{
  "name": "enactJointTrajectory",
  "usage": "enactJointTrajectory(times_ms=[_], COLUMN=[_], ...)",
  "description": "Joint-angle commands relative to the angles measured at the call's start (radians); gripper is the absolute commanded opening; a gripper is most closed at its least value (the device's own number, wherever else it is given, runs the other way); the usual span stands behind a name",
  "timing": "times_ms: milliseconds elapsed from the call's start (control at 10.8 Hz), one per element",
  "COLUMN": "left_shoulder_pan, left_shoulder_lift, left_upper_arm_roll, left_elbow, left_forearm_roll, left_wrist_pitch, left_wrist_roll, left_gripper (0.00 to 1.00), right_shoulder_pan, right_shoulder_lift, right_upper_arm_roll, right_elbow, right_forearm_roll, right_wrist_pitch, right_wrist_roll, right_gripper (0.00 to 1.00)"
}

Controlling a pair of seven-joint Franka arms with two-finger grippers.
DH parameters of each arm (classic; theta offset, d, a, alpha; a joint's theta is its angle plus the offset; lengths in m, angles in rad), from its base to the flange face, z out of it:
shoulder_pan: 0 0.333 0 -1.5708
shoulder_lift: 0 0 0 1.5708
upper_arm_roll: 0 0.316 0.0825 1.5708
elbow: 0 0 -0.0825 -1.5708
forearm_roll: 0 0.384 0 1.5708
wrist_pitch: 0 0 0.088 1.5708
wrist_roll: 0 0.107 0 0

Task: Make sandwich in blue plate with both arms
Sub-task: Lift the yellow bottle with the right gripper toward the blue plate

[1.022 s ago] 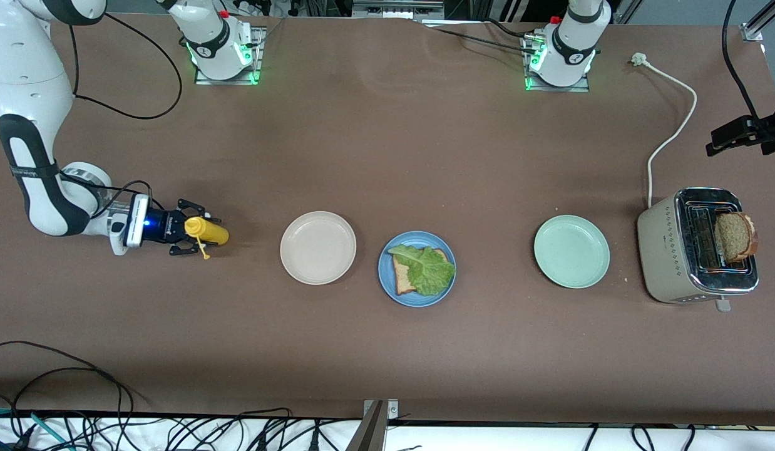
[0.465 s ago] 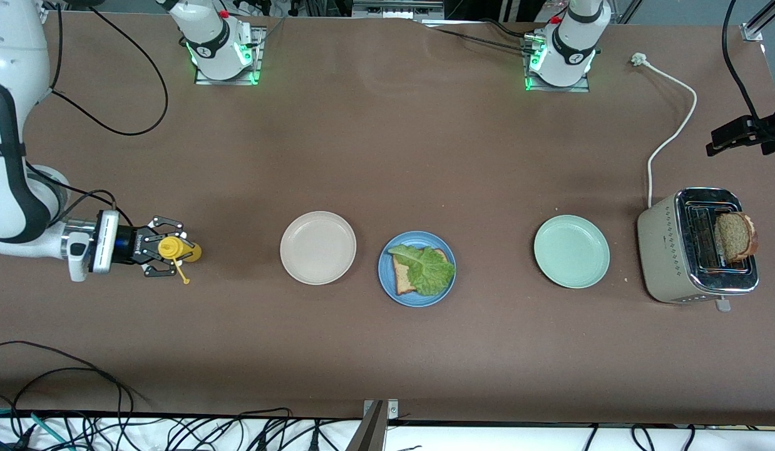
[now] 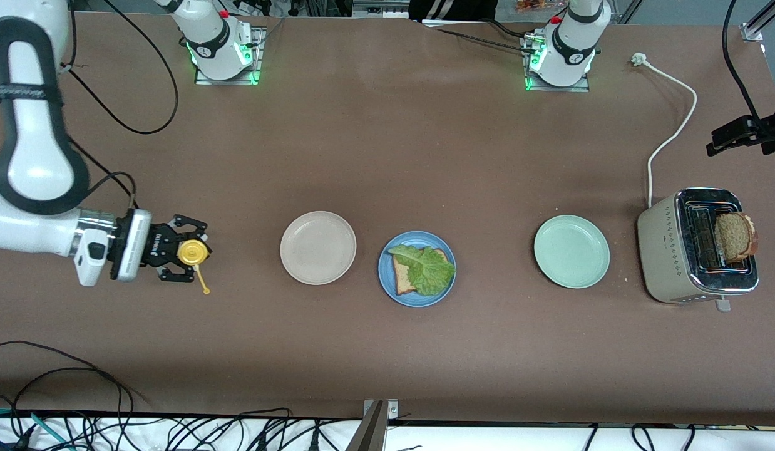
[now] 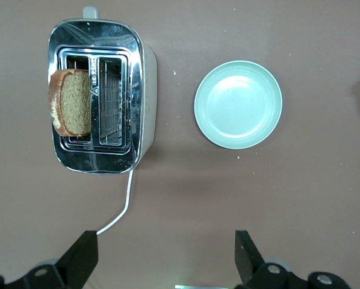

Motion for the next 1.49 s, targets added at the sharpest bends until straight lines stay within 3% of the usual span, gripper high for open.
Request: enactJointTrajectory(times_ms=[0,372,651,1115,1394], left_shoulder_pan=[0.021,0.047,0.044,0.048,0.048], left_shoulder_lift=[0.017,0.028,0.028,0.028,0.028], left_upper_arm_roll=[0.005,0.003,0.0,0.0,0.0], left_elbow=[0.022,0.022,0.022,0.024,0.025], left_forearm_roll=[-0.004,-0.004,-0.004,-0.006,-0.047], left_wrist_pitch=[-0.023,-0.023,-0.023,-0.023,-0.023], left_wrist_roll=[0.004,0.007,0.007,0.007,0.007], left_gripper=[1.0,1.0,1.0,1.0,1.0], right_shoulder_pan=[0.165,0.406,0.543,0.669,0.717], right_shoulder_lift=[-0.032,-0.015,0.032,0.182,0.302], right_upper_arm_roll=[-0.004,-0.007,-0.009,-0.01,-0.029], right_elbow=[0.021,0.08,0.08,0.132,0.228], right_forearm_roll=[-0.196,-0.595,-0.947,-1.389,-1.554], right_wrist_pitch=[0.178,0.316,0.359,0.384,0.372], right_wrist_roll=[0.282,0.761,1.012,1.267,1.295], right_gripper=[0.0,0.0,0.0,0.0,0.0])
